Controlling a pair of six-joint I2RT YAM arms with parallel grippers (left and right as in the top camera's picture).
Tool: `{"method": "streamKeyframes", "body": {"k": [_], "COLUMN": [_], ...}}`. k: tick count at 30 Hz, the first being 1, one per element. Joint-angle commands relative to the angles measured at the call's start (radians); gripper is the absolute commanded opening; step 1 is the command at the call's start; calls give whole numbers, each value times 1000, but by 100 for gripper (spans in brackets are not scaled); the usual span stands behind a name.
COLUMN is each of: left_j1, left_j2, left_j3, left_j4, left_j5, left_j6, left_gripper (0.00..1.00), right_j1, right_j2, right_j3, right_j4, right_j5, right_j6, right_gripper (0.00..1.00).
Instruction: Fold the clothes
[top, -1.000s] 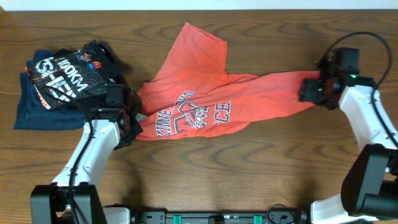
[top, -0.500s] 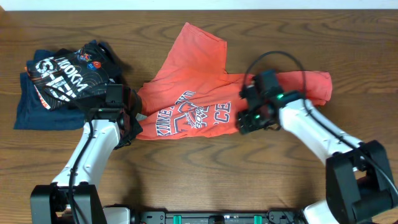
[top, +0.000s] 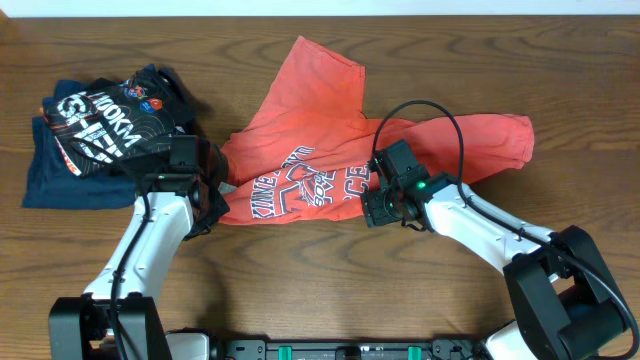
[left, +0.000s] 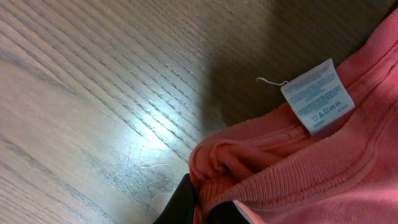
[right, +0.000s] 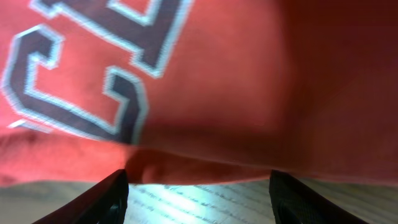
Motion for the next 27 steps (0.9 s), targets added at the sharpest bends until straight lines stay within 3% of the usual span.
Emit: {"method": "streamKeyframes", "body": {"k": [1,16,21,23,24,25,27], "left_j1": [2,2,2,2,2,2,2], "left_j2": [0,0,0,0,0,0,0], "left_j3": [-4,-4,-4,-4,-4,-4,-4], "left_j4": [-3,-3,-3,-3,-3,-3,-3], "left_j5": [-23,-23,-23,-23,-23,-23,-23], "left_j6": [10,10,10,10,10,10,10], "left_gripper": [7,7,7,7,7,7,7], "right_j1": [7,34,35,36,36,36,32], "right_j2": [1,47,68,68,68,66,57], "right_j3": [-8,-8,-7,-4,-3,-2,1], "right_j4": [9,36,48,48,48,45,32], "right_j5": [56,51,51,51,52,53,64], "right_j6": [80,104,108,114,114,114,114], "right_gripper": [71,71,66,53,41,23,1]}}
